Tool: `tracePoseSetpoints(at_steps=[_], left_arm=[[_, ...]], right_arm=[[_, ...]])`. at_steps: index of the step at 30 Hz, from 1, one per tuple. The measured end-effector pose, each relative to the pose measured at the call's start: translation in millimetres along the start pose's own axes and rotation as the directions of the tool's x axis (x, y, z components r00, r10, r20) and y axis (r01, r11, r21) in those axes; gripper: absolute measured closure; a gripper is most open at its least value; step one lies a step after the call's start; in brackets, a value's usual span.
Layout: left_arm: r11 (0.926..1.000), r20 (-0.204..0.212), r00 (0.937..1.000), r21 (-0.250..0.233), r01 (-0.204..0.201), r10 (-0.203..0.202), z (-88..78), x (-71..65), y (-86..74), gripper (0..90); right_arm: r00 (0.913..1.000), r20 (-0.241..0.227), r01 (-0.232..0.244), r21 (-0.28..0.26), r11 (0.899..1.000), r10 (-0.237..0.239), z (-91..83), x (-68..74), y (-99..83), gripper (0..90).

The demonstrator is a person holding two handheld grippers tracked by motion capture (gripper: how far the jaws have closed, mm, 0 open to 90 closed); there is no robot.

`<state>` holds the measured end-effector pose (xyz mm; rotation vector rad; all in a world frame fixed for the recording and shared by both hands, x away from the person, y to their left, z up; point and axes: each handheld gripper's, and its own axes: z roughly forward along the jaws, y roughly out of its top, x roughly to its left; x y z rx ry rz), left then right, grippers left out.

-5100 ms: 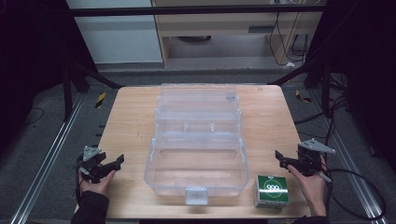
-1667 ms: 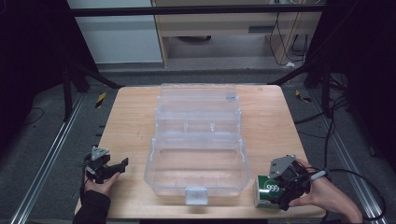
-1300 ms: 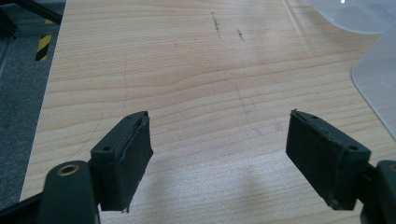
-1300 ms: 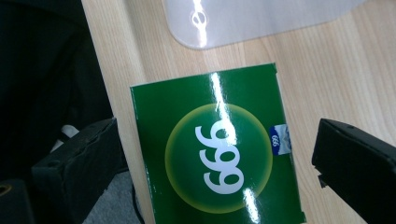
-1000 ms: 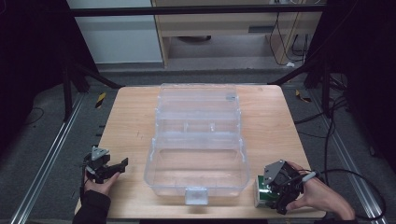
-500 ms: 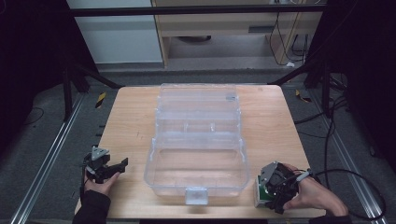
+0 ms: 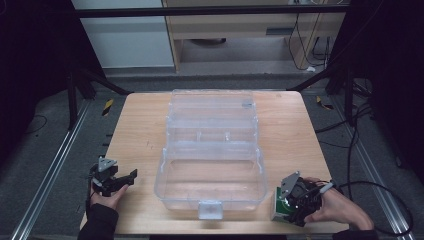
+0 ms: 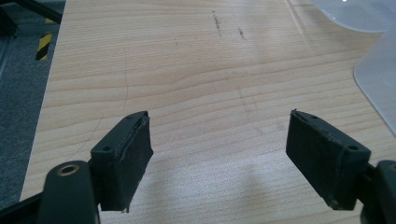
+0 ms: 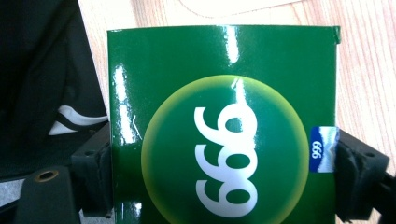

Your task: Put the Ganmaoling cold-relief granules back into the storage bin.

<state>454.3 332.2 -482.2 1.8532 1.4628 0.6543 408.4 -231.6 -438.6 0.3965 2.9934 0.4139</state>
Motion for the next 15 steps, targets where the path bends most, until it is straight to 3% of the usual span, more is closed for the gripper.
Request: tracePoseSetpoints(at_steps=[5,15], left_arm=[[1.0000,-0.001,1.0000,0.002,-0.001,0.001,0.4,-0.3,0.0,21.7],[1.0000,0.000,1.0000,0.003,0.001,-0.001,0.4,-0.1,0.0,21.7]], right_arm=[[0.9998,-0.018,-0.012,-0.026,1.000,0.011,-3.9,1.6,0.1,16.1],[0.9995,0.013,-0.026,-0.083,0.996,0.027,-34.8,1.4,5.3,16.1]])
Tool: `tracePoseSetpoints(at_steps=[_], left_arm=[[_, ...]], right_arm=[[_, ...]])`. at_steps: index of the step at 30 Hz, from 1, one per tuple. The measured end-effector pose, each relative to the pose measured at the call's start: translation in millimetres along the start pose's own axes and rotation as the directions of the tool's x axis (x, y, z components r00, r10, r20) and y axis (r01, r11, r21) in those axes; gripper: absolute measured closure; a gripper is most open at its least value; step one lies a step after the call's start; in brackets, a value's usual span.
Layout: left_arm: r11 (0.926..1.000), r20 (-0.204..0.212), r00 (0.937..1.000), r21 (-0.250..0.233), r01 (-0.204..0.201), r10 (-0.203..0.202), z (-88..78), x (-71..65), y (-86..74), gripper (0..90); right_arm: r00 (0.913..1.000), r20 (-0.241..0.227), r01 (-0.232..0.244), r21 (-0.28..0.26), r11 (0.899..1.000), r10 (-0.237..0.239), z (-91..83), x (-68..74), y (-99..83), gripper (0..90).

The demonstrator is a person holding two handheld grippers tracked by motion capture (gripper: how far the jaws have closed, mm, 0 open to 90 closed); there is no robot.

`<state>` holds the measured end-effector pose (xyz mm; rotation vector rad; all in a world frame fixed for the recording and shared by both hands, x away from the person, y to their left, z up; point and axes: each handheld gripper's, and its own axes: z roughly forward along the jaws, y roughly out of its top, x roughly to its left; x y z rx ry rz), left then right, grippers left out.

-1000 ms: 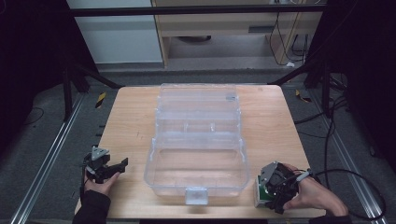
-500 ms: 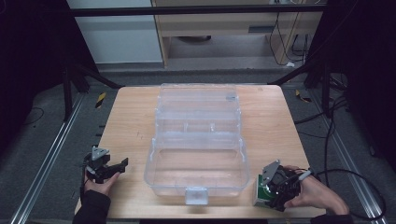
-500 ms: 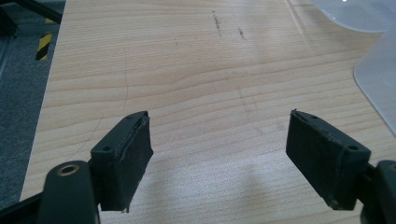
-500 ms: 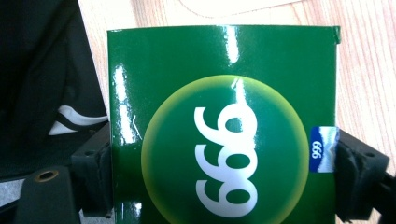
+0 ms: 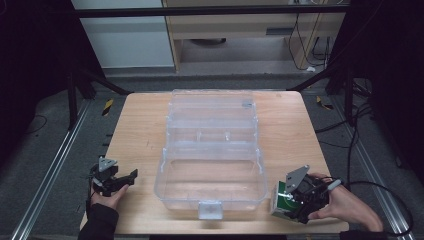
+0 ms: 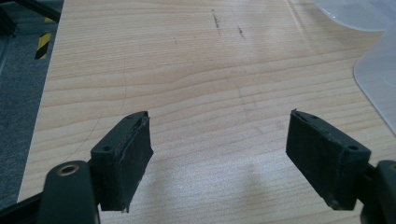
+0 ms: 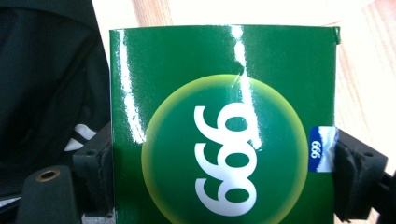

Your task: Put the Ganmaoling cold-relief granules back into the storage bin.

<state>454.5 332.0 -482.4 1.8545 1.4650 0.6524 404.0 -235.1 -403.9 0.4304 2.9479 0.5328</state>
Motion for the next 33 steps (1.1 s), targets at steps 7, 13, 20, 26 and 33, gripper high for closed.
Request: tracePoseSetpoints(at_steps=[7,13,20,26,33], left_arm=[[1.0000,0.000,1.0000,-0.001,0.001,-0.001,0.0,0.2,0.0,21.7],[1.0000,-0.001,1.0000,0.000,0.002,-0.002,-0.1,0.3,0.0,21.7],[1.0000,-0.002,1.0000,0.001,0.001,-0.001,-0.1,0.3,0.0,21.7],[1.0000,-0.001,1.0000,0.000,0.001,-0.001,-0.1,0.4,0.0,21.7],[1.0000,-0.001,1.0000,-0.001,0.003,-0.003,-0.2,0.6,0.0,21.7]], right_arm=[[0.9999,0.012,-0.005,-0.024,1.000,0.006,-22.3,0.8,4.9,16.1],[0.9992,0.040,0.008,-0.047,0.999,-0.006,-44.0,-0.1,14.4,16.1],[0.9988,0.044,0.025,-0.032,0.999,-0.023,-61.9,-1.3,29.4,16.2],[0.9975,0.053,0.049,-0.031,0.998,-0.047,-71.0,-2.4,42.4,16.1],[0.9942,0.062,0.090,-0.031,0.995,-0.088,-75.8,-3.2,63.2,16.1]])
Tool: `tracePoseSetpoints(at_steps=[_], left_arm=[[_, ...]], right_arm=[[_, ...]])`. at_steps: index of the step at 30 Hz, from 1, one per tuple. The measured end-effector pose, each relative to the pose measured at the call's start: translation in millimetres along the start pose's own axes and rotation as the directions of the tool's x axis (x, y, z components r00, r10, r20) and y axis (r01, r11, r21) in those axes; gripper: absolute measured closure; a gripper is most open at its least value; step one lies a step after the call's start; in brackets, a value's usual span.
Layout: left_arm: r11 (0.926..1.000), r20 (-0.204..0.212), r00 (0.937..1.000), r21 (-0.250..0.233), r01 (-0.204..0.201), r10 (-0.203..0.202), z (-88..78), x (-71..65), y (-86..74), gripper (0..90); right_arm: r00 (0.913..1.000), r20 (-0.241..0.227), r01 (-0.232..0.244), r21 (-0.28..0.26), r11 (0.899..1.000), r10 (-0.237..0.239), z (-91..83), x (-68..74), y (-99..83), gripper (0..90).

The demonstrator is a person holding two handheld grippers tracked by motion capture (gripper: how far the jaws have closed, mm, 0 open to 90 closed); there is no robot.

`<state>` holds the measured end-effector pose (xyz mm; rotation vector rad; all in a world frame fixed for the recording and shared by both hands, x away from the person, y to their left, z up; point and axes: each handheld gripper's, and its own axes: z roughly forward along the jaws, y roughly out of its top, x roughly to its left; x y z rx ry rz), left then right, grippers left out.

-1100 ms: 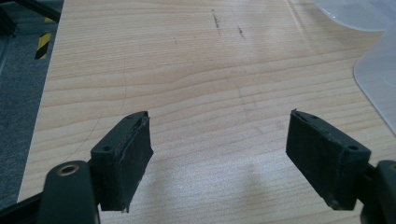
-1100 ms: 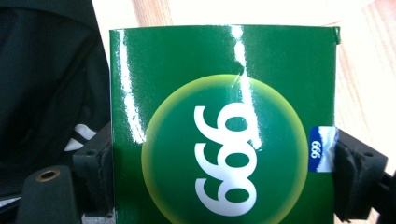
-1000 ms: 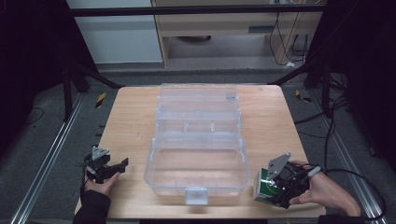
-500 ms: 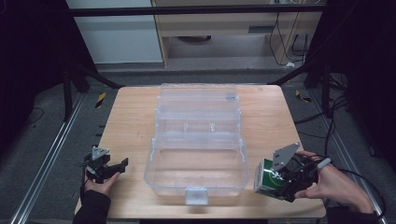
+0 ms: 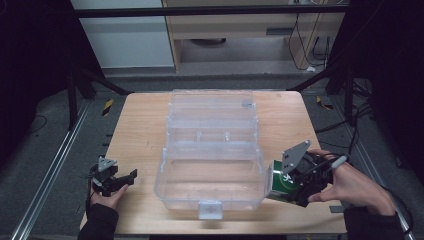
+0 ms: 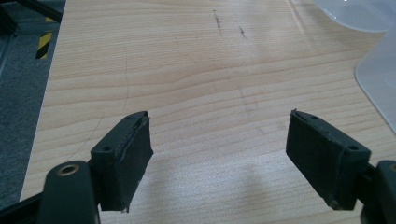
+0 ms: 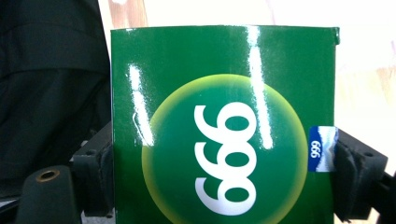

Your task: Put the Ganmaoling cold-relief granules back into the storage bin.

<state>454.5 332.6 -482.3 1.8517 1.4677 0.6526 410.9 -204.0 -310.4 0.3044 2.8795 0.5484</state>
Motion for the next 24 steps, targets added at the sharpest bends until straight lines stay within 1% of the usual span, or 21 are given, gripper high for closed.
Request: tracePoseSetpoints(at_steps=[3,4,7,9,11,13,14,18,19,20,24], left_arm=[[1.0000,0.000,1.0000,-0.001,0.000,0.000,-0.2,0.0,0.0,21.7],[1.0000,0.000,1.0000,-0.001,0.000,0.000,-0.2,0.1,0.1,21.7],[1.0000,0.000,1.0000,-0.001,0.000,0.000,-0.1,0.2,0.1,21.7],[1.0000,0.000,1.0000,-0.002,0.001,-0.001,-0.1,0.2,0.1,21.7],[1.0000,0.000,1.0000,-0.002,0.001,-0.001,-0.2,0.2,0.3,21.7],[1.0000,0.000,1.0000,-0.004,0.001,-0.001,-0.4,0.3,0.3,21.7],[1.0000,0.000,1.0000,-0.005,0.001,-0.001,-0.4,0.3,0.4,21.7],[1.0000,-0.001,1.0000,-0.006,0.001,-0.001,-0.6,0.5,0.5,21.7],[1.0000,-0.001,1.0000,-0.006,0.001,-0.001,-0.6,0.5,0.5,21.7],[1.0000,-0.001,1.0000,-0.006,0.001,-0.001,-0.7,0.6,0.6,21.7],[0.9999,-0.002,1.0000,-0.009,0.004,-0.004,-1.1,0.7,0.7,21.7]], right_arm=[[0.9999,-0.006,0.015,-0.012,1.000,-0.015,2.9,-3.1,11.5,16.1],[0.9999,-0.006,0.015,-0.012,1.000,-0.015,2.9,-3.1,11.5,16.1],[0.9996,-0.005,0.029,-0.012,1.000,-0.029,6.1,-5.5,19.9,16.1],[0.9993,-0.006,0.035,-0.024,0.999,-0.036,9.0,-7.1,27.5,16.0],[0.9993,-0.008,0.037,-0.029,0.999,-0.037,10.2,-7.8,30.0,16.0],[0.9983,-0.011,0.056,-0.029,0.998,-0.057,13.4,-9.8,37.3,16.0],[0.9983,-0.011,0.056,-0.029,0.998,-0.057,13.4,-9.8,37.3,16.0],[0.9979,-0.015,0.062,-0.037,0.997,-0.063,18.4,-12.0,48.4,16.0],[0.9979,-0.015,0.062,-0.037,0.997,-0.063,18.4,-12.0,48.4,16.0],[0.9973,-0.019,0.070,-0.039,0.997,-0.071,21.7,-13.2,51.9,16.0],[0.9969,-0.016,0.077,-0.035,0.996,-0.077,26.4,-14.2,56.9,16.0]])
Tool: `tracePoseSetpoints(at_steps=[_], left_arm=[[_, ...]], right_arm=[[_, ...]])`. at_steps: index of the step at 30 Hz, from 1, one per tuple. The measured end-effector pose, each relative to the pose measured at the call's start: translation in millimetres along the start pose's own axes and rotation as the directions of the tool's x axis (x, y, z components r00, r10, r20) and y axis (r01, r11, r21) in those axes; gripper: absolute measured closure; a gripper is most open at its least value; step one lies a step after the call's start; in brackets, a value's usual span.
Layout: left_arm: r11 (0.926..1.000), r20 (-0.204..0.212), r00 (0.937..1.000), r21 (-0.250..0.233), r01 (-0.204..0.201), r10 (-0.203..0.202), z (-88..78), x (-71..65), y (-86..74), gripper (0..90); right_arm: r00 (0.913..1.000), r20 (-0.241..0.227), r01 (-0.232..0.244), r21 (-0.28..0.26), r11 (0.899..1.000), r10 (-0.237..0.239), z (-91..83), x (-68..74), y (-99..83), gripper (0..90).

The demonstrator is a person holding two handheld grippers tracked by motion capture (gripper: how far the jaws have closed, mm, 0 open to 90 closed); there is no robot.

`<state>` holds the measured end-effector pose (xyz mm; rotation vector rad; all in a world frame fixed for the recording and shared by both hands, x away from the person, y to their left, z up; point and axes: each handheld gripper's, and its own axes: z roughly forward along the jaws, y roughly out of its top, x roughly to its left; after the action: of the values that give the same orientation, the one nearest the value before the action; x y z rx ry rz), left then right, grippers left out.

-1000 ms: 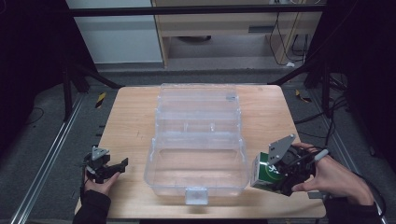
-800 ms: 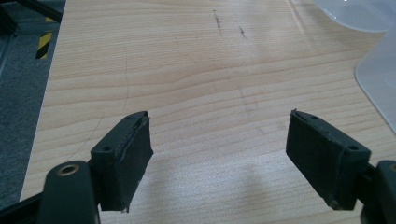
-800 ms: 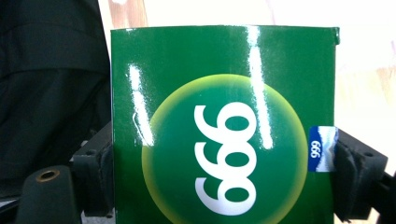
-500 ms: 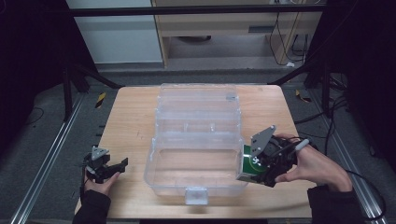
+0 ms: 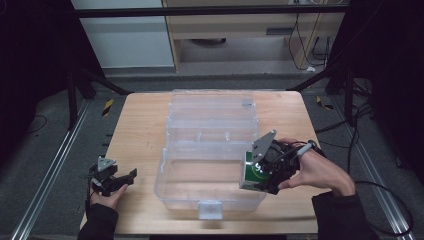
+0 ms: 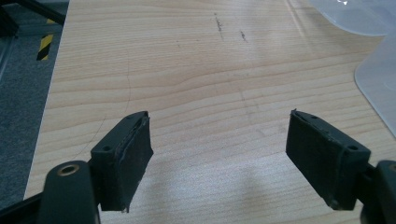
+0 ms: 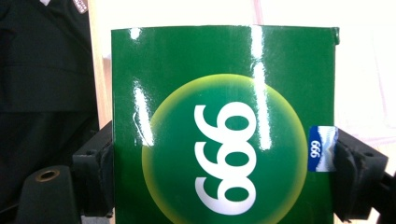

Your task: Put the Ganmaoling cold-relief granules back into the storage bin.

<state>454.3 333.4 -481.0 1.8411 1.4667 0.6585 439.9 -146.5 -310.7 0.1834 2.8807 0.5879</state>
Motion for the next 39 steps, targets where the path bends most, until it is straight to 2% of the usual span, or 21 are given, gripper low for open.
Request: tracePoseSetpoints(at_steps=[6,18,22,28,32,39], left_arm=[[1.0000,-0.001,1.0000,-0.003,0.001,-0.001,-0.3,0.4,0.1,21.8],[1.0000,-0.001,1.0000,-0.005,0.001,-0.001,-0.6,0.5,0.1,21.8],[1.0000,0.000,1.0000,-0.005,0.002,-0.002,-0.6,0.7,0.1,21.8],[1.0000,0.000,1.0000,-0.006,0.005,-0.005,-1.3,1.3,0.0,21.8],[1.0000,-0.001,1.0000,-0.005,0.003,-0.003,-1.1,1.6,0.0,21.8],[1.0000,0.000,1.0000,-0.006,0.004,-0.004,-1.1,1.1,0.0,21.8]], right_arm=[[0.9999,-0.009,0.006,-0.028,1.000,-0.007,8.0,-1.6,6.0,16.0],[0.9994,-0.031,0.012,-0.020,1.000,-0.013,27.7,-1.4,9.6,16.0],[0.9996,-0.013,0.027,0.014,1.000,-0.027,34.6,-0.9,10.2,16.0],[0.9991,-0.021,0.036,0.024,0.999,-0.036,42.3,-0.6,12.4,16.0],[0.9996,-0.025,0.010,0.024,1.000,-0.010,47.4,-2.2,6.5,16.1],[0.9994,-0.035,0.003,0.025,1.000,-0.002,57.0,-1.3,1.3,16.0]])
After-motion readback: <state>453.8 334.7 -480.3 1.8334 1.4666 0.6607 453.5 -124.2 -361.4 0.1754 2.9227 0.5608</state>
